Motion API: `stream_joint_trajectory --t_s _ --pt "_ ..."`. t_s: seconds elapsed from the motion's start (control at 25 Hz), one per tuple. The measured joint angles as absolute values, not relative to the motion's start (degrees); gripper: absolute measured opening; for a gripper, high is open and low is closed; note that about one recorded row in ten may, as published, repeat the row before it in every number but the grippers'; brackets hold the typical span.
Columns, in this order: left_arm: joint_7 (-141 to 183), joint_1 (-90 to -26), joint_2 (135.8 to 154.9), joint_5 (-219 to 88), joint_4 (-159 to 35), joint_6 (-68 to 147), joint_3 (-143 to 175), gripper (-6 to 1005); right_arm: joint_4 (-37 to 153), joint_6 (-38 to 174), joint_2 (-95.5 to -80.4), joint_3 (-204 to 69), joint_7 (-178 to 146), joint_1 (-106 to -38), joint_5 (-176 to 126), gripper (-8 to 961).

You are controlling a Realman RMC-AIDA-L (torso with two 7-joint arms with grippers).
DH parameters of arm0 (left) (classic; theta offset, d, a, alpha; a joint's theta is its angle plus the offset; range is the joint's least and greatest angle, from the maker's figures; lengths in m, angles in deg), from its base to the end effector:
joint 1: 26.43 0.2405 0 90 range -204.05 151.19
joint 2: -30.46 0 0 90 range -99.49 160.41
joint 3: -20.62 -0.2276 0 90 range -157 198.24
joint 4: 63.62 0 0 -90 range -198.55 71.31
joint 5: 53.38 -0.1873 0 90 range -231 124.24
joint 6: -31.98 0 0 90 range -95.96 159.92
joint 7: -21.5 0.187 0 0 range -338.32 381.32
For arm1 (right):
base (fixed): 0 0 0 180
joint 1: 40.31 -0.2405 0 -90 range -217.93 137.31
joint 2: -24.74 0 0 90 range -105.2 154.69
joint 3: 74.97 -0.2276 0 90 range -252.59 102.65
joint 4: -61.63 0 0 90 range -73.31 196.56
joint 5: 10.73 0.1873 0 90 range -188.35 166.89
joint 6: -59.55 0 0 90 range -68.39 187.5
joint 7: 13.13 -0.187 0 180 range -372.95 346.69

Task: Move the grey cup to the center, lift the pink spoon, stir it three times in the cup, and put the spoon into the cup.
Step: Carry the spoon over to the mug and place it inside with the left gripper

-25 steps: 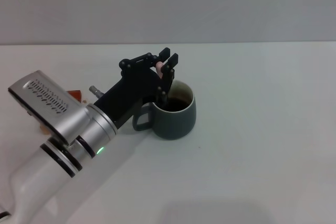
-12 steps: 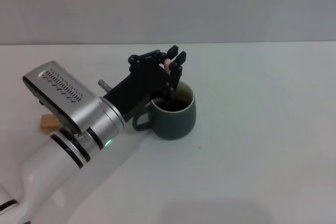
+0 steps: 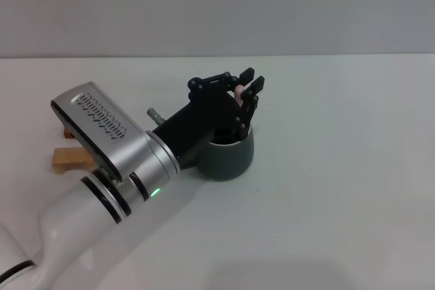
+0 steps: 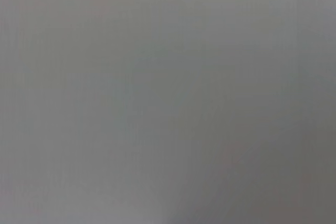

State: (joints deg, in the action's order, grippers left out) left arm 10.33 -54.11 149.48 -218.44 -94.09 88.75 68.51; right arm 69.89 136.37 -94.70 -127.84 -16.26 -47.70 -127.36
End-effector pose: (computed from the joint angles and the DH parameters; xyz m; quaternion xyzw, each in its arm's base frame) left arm -0.1352 0.3337 -0.0903 -0.8517 -0.0747 -0.3650 0.3686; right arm 0.3884 0.2409 0.0757 -0.5226 0.2947 0.2170 0.7700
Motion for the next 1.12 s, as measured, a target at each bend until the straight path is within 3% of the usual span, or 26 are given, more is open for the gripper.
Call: stream_joint_trajectory --t_s 0.52,1.12 --pt "10.84 -48.70 148.58 -218.43 -96.35 88.62 70.89 144 69.95 136.36 -94.70 -127.81 -16.02 -47.87 -127.36 -2" --pt "10.17 -53.39 149.22 -218.42 -96.34 86.56 70.31 144 69.67 136.37 -94.70 -127.76 -15.98 -47.87 -127.35 -2"
